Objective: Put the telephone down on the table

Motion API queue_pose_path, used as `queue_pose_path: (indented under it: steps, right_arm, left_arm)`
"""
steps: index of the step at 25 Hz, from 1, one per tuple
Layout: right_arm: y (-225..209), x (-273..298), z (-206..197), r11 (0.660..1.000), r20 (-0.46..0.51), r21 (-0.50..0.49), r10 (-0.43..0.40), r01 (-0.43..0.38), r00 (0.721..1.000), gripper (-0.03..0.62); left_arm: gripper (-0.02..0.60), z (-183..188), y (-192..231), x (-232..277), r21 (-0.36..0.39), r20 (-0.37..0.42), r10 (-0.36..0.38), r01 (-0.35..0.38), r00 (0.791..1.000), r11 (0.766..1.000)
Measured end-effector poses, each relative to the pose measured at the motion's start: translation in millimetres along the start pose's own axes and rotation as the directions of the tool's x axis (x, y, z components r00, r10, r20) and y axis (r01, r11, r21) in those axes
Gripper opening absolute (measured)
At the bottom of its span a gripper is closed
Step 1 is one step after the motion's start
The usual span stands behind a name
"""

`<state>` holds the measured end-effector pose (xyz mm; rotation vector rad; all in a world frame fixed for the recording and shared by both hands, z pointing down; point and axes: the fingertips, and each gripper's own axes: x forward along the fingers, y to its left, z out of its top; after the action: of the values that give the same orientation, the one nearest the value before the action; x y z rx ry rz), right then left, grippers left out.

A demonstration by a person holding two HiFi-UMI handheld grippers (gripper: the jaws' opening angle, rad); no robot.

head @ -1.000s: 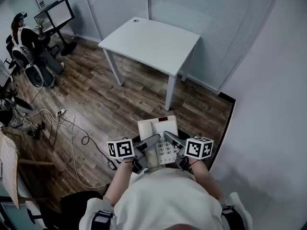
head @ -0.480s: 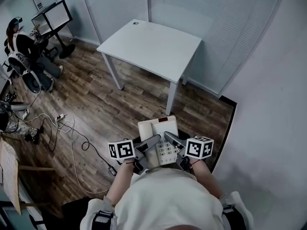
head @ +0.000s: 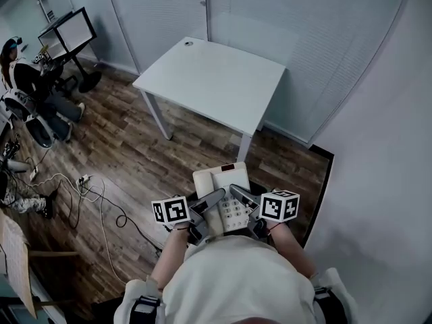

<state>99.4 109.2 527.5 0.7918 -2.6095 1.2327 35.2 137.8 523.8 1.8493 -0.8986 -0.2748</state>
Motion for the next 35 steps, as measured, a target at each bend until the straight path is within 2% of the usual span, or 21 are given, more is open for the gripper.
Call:
queue_pose_path:
  steps: [16,20,27,35]
  right_arm:
    - [-10,85,67,0.999,0.032,0.014,-0.037,0.037,0.999,0.308]
    - [-7,110,93,0.999,0.030,0.008,-0.046,0.046,0.998,0.308]
    - [-14,145,102,0.998,0.035,0.021,-0.057,0.057,0.998,0.308]
    - [-21,166,106,0.997,0.057,0.023,-0.073,0.071,0.996,0.308]
  left_arm:
    - [0.448,103,41,20,0.007,-0.043,-0.024,0.024,0.999,1.000]
    - [0.448,138,49,22,0.000,-0.044,-0.032,0.032,0.999,0.999]
    - [0.448,165,74,24,0.000,-0.062,-0.035,0.035,0.997,0.999]
    - [0.446,179,94,27,0.014,-0.082,-0.055,0.056,0.995,0.998]
